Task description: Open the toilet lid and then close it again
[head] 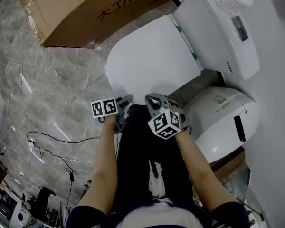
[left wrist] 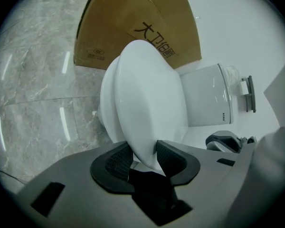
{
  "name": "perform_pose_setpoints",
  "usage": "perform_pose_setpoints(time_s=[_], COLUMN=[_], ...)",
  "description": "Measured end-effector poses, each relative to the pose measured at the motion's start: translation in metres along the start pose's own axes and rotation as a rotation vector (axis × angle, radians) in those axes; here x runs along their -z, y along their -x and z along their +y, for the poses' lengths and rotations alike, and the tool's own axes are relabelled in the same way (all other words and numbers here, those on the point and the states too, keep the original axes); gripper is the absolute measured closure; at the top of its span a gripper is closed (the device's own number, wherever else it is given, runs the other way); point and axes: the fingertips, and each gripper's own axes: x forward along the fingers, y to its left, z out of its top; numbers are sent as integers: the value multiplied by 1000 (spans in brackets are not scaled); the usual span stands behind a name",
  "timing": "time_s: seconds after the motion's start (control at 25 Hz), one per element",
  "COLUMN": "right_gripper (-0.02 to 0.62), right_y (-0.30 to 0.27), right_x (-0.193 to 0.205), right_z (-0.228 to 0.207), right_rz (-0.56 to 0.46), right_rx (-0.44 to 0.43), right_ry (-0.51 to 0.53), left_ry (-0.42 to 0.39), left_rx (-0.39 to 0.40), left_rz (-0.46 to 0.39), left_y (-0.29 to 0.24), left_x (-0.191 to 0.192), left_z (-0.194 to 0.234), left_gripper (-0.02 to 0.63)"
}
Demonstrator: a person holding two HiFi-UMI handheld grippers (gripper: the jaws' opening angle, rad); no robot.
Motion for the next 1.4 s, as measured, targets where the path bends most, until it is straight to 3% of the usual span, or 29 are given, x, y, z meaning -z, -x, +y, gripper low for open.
perform_pose_setpoints(time_s=[0.56,1.2,1.32,1.4], right_gripper=[581,581,581,581], right_y=[-12,-13,-13,-13], right_x=[-2,-6,-5,-5], right_z=[-11,-17,-20,-21], right_rz=[-36,-26,-25,-23], right_rx=[25,20,21,17], right_ry=[17,8,0,-5], left_ry=[44,255,232,194], left_rx=[17,-182,-255,-266], left_rz=[44,230,271,273], left_y=[-15,-13,-8,-8], left_x=[1,7,14,15], left_z=[18,32,40,40], left_gripper=[445,426,546,545])
